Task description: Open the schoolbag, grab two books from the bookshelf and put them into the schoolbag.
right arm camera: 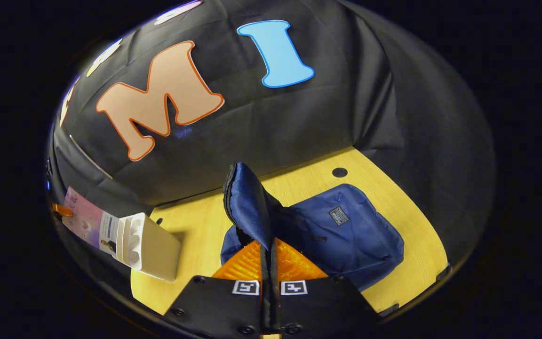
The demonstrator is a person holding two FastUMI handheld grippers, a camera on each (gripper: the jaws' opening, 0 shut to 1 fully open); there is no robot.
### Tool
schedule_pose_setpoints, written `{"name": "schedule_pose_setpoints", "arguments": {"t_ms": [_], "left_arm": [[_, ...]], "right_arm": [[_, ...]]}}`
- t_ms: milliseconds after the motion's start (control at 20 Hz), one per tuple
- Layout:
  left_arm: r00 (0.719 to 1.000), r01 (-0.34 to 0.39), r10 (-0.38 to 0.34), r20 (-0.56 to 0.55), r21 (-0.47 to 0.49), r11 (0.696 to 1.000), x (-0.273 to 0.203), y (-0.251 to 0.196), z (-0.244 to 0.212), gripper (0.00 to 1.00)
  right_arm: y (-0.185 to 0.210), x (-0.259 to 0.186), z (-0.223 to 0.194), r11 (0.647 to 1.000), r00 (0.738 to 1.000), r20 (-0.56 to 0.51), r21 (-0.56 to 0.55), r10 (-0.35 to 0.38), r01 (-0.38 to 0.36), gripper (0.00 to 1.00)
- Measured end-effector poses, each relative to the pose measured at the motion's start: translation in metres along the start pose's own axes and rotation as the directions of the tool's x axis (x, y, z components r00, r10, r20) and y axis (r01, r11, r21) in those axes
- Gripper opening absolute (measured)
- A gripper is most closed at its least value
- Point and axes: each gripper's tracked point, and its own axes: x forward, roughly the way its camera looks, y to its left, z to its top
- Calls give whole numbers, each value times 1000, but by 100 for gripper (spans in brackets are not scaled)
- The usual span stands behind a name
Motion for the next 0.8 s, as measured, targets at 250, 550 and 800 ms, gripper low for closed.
{"name": "schedule_pose_setpoints", "arguments": {"t_ms": [250, 550, 800], "left_arm": [[993, 115, -119, -12, -183, 976, 22, -14, -29, 27], [968, 241, -250, 17, -333, 912, 44, -39, -55, 26], [938, 327, -344, 36, -417, 848, 71, -67, -84, 26]], "right_arm": [[-1, 1, -2, 1000, 1000, -6, -7, -4, 4, 2], [-1, 2, -4, 1000, 1000, -8, -5, -7, 7, 4], [0, 2, -5, 1000, 1000, -10, 2, -3, 3, 2]]}}
